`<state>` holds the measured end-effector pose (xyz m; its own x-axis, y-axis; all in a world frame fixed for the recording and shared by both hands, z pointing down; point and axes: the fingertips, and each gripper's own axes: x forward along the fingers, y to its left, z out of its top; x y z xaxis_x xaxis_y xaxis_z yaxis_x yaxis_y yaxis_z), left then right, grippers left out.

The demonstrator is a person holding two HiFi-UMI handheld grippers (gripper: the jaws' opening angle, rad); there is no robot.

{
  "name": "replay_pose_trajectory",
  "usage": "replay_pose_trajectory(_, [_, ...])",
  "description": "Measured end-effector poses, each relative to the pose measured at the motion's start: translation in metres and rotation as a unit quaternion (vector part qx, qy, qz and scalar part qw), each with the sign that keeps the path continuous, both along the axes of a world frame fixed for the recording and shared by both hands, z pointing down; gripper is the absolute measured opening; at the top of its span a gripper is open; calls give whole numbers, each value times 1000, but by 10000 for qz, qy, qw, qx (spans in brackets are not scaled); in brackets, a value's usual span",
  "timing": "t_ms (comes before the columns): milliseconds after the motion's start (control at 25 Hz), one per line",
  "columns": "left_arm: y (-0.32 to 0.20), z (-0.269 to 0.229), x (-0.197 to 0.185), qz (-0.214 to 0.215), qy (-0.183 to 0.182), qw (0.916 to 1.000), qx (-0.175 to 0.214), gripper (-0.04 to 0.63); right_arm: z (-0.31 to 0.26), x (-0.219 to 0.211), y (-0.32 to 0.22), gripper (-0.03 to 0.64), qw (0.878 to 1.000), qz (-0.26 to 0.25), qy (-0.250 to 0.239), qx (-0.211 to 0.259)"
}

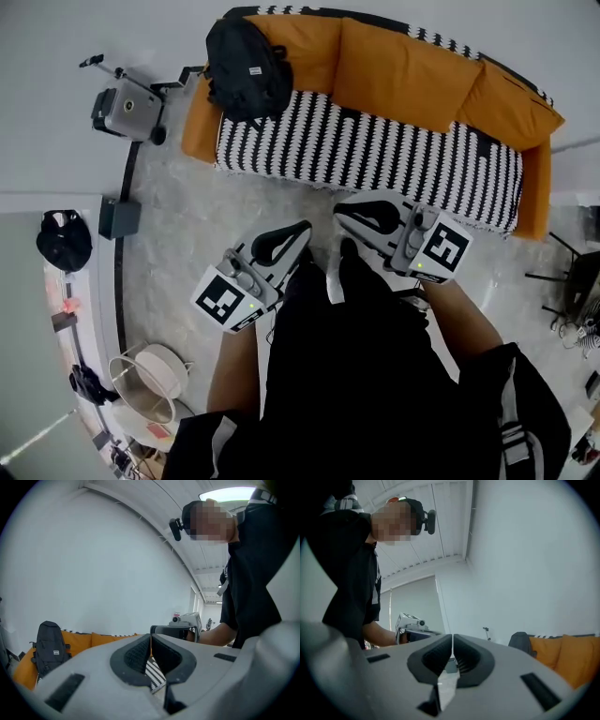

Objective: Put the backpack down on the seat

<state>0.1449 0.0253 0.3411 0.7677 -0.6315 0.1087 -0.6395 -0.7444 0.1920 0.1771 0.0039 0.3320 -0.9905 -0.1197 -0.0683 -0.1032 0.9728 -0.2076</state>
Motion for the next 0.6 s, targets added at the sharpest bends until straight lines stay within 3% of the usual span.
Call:
replay_pose_trajectory(360, [8, 7, -45, -585, 269, 9979, -45, 25, 1, -39, 16, 29, 9991, -61, 404, 107])
replay_pose_trajectory(600, [13, 7, -59, -555, 341, 9979, -66, 25, 5, -50, 16, 26, 9989, -48, 472, 40])
